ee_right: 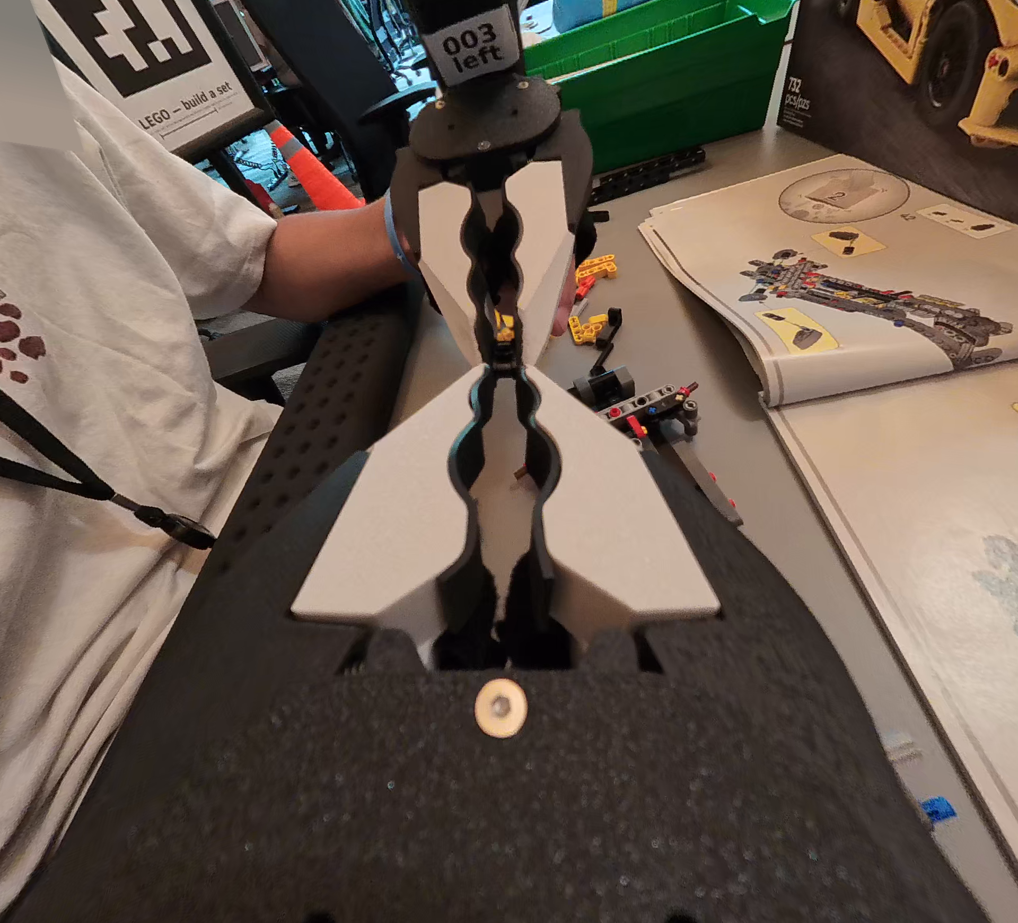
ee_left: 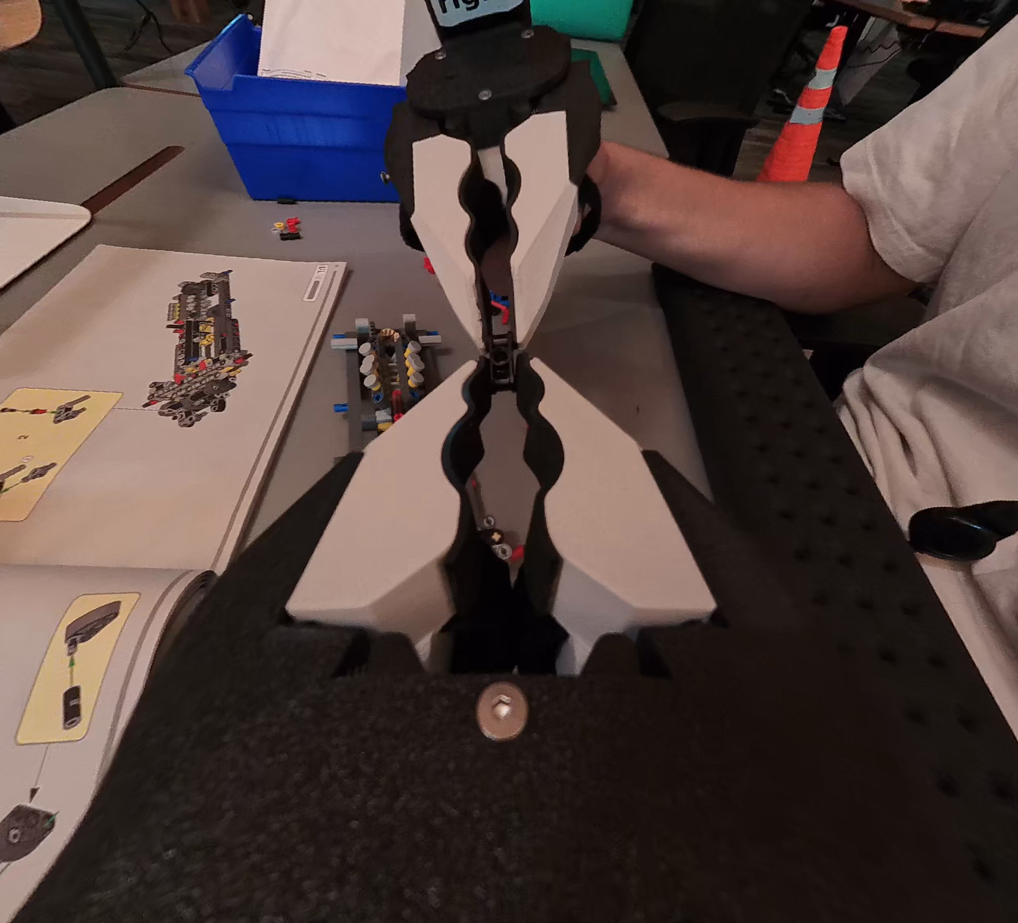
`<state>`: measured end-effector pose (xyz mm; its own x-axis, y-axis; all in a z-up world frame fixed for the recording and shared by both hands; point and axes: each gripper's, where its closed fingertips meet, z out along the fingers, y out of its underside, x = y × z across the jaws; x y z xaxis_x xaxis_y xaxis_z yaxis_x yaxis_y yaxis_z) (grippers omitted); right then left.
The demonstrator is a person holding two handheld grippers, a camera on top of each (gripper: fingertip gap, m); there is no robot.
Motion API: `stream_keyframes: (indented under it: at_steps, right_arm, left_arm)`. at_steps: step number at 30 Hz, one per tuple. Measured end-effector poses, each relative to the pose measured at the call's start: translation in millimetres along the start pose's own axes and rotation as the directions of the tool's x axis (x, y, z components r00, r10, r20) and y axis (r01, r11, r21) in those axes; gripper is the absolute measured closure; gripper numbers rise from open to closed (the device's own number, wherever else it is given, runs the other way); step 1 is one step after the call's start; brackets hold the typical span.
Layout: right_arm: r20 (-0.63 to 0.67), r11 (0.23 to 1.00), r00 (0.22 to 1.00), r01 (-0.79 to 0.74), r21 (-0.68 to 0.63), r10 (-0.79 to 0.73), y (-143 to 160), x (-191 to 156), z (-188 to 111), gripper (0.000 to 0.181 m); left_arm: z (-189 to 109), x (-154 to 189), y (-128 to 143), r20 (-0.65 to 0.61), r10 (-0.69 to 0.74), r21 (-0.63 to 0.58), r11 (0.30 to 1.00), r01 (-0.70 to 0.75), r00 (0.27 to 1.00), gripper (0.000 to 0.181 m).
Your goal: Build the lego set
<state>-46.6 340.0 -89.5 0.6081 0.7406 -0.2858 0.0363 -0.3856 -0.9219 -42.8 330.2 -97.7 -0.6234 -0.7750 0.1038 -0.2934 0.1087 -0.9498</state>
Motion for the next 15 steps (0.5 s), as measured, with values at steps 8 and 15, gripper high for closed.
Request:
stream_keyframes:
  at_steps: [8,15]
  right_arm:
    - [-0.165,0.999,0.986,-0.024,0.047,0.032,-3,33,-9,0.159]
    - [-0.307,0.989,0.950,-0.013,0.150,0.060,-15,59,-27,0.163]
  left_arm:
    - [0,-25,1,0.168,0.035,-0.024,0.999,-0.031,0.985,0.175]
    - [2,-26,2,0.196,0.055,-0.055,0.997,-0.045,0.979,0.175]
